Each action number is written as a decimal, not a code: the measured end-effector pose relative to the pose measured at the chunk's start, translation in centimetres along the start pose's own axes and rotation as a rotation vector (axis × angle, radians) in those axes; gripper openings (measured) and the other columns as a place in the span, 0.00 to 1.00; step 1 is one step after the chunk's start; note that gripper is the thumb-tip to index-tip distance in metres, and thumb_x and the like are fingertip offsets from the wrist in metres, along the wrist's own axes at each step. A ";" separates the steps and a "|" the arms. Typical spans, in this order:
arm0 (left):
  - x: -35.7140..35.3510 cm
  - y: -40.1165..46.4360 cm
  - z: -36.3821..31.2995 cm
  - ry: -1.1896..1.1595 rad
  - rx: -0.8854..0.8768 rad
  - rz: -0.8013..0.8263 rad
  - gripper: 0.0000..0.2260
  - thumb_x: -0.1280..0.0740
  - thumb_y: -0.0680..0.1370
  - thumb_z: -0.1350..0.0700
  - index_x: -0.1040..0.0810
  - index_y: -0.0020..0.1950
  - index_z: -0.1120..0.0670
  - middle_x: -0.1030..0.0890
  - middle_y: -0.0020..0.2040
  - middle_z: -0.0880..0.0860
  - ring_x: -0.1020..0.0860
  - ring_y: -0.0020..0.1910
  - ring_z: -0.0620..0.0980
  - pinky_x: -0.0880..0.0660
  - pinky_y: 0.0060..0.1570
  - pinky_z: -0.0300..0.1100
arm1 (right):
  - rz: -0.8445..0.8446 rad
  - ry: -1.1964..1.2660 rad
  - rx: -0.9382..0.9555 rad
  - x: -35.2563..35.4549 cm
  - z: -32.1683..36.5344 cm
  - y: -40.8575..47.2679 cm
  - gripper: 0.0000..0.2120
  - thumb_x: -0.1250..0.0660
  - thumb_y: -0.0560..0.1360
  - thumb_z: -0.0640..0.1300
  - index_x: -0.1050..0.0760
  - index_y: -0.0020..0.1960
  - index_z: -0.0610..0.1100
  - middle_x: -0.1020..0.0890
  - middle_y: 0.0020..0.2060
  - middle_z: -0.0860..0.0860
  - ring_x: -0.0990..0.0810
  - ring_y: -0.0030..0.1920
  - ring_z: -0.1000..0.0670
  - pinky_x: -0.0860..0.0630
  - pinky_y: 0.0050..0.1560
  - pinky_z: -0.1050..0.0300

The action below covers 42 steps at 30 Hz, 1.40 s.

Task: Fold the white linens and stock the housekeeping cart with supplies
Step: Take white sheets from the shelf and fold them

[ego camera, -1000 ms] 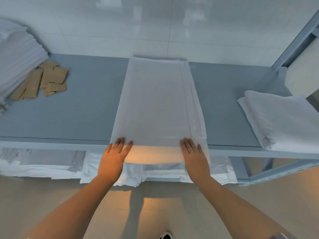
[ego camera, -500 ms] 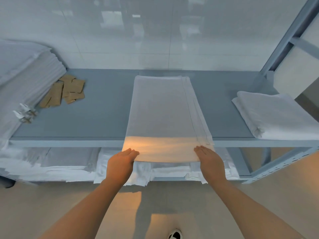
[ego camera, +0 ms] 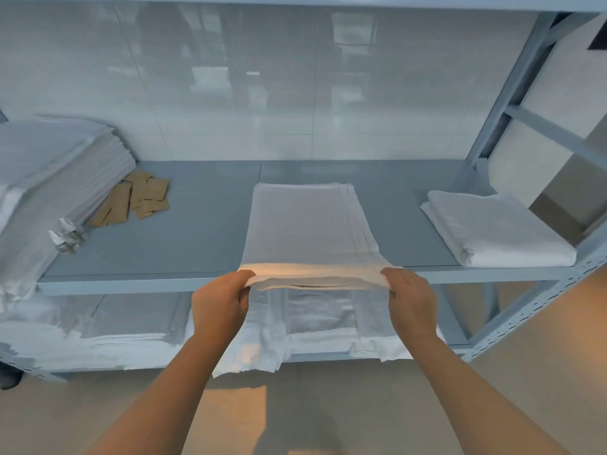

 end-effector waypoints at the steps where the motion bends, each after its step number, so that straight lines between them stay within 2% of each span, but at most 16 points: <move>1: 0.7 0.2 -0.3 -0.005 -0.016 -0.034 0.12 0.38 0.68 0.62 0.17 0.44 0.52 0.20 0.32 0.49 0.23 0.29 0.55 0.29 0.26 0.43 | -0.022 0.002 0.010 0.5 0.2 0.4 0.20 0.29 0.57 0.20 0.18 0.44 0.36 0.17 0.38 0.42 0.20 0.35 0.40 0.23 0.38 0.48; 6: 3.6 1.3 -1.2 -0.035 -0.063 -0.179 0.14 0.42 0.71 0.59 0.17 0.44 0.51 0.21 0.32 0.49 0.24 0.30 0.54 0.33 0.25 0.40 | -0.112 -0.008 0.050 2.9 1.4 1.7 0.14 0.36 0.62 0.25 0.20 0.44 0.36 0.19 0.35 0.43 0.21 0.35 0.40 0.26 0.42 0.48; 8: 4.5 1.7 -1.5 -0.048 -0.068 -0.234 0.14 0.40 0.70 0.61 0.16 0.45 0.52 0.20 0.33 0.50 0.24 0.31 0.55 0.34 0.26 0.40 | -0.148 -0.009 0.039 3.6 1.7 2.2 0.13 0.37 0.64 0.26 0.20 0.44 0.36 0.20 0.35 0.43 0.22 0.36 0.40 0.26 0.44 0.48; 13: 6.1 3.7 -2.2 -0.109 -0.101 -0.327 0.14 0.37 0.71 0.66 0.16 0.46 0.53 0.18 0.35 0.52 0.21 0.34 0.56 0.29 0.27 0.46 | -0.210 -0.018 0.048 4.7 2.0 3.9 0.10 0.37 0.67 0.27 0.21 0.44 0.36 0.21 0.35 0.43 0.23 0.36 0.39 0.29 0.44 0.49; 20: 5.7 9.6 -3.4 -0.128 -0.134 -0.414 0.16 0.37 0.69 0.68 0.16 0.48 0.52 0.17 0.39 0.52 0.21 0.39 0.54 0.29 0.31 0.45 | -0.263 -0.030 0.080 4.5 0.4 8.5 0.11 0.39 0.68 0.30 0.21 0.45 0.38 0.20 0.35 0.45 0.22 0.37 0.41 0.36 0.45 0.52; 26: 2.7 15.0 -4.0 -0.106 -0.085 -0.372 0.14 0.37 0.72 0.67 0.16 0.48 0.52 0.17 0.40 0.53 0.21 0.40 0.56 0.29 0.33 0.46 | -0.239 0.009 0.121 1.7 -1.7 14.0 0.13 0.38 0.65 0.27 0.20 0.45 0.37 0.20 0.35 0.44 0.21 0.36 0.40 0.32 0.43 0.49; 31: 0.1 17.8 -3.0 -0.052 -0.044 -0.331 0.08 0.35 0.75 0.60 0.16 0.48 0.55 0.18 0.39 0.58 0.21 0.38 0.60 0.29 0.33 0.50 | -0.147 -0.019 0.129 -1.9 -3.0 17.6 0.11 0.39 0.65 0.30 0.22 0.44 0.36 0.20 0.35 0.43 0.21 0.35 0.40 0.39 0.42 0.51; 33: -0.9 18.8 -2.5 -0.039 -0.053 -0.325 0.08 0.34 0.77 0.56 0.16 0.50 0.58 0.17 0.41 0.60 0.20 0.38 0.62 0.28 0.33 0.49 | -0.121 -0.028 0.101 -3.5 -3.6 18.7 0.08 0.33 0.65 0.28 0.22 0.42 0.36 0.21 0.32 0.43 0.23 0.33 0.40 0.36 0.41 0.51; 35: -2.3 19.9 -1.6 -0.052 -0.051 -0.292 0.11 0.37 0.79 0.54 0.18 0.53 0.58 0.17 0.45 0.60 0.20 0.42 0.63 0.26 0.37 0.50 | -0.095 -0.018 0.093 -5.2 -4.1 19.8 0.07 0.29 0.66 0.28 0.23 0.42 0.36 0.22 0.31 0.42 0.23 0.31 0.41 0.29 0.41 0.50; 38: -4.9 21.8 0.0 -0.072 -0.044 -0.252 0.14 0.41 0.80 0.54 0.20 0.55 0.59 0.17 0.49 0.60 0.20 0.45 0.63 0.25 0.40 0.51 | -0.073 -0.022 0.106 -8.1 -4.6 21.3 0.02 0.30 0.73 0.35 0.22 0.44 0.36 0.21 0.32 0.41 0.23 0.32 0.41 0.27 0.43 0.47; 42: -9.4 24.2 2.1 -0.011 -0.082 -0.181 0.12 0.40 0.79 0.59 0.20 0.54 0.61 0.18 0.47 0.61 0.20 0.41 0.64 0.26 0.36 0.51 | 0.057 -0.086 0.101 -13.7 -6.0 22.7 0.11 0.36 0.79 0.44 0.23 0.45 0.36 0.21 0.33 0.40 0.21 0.36 0.40 0.28 0.45 0.46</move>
Point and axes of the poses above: each hand's wrist, its own y-axis towards the middle knuckle, its own x-axis out of the back of the hand, z = x × y, the point moved 6 cm from there along y, towards the middle knuckle
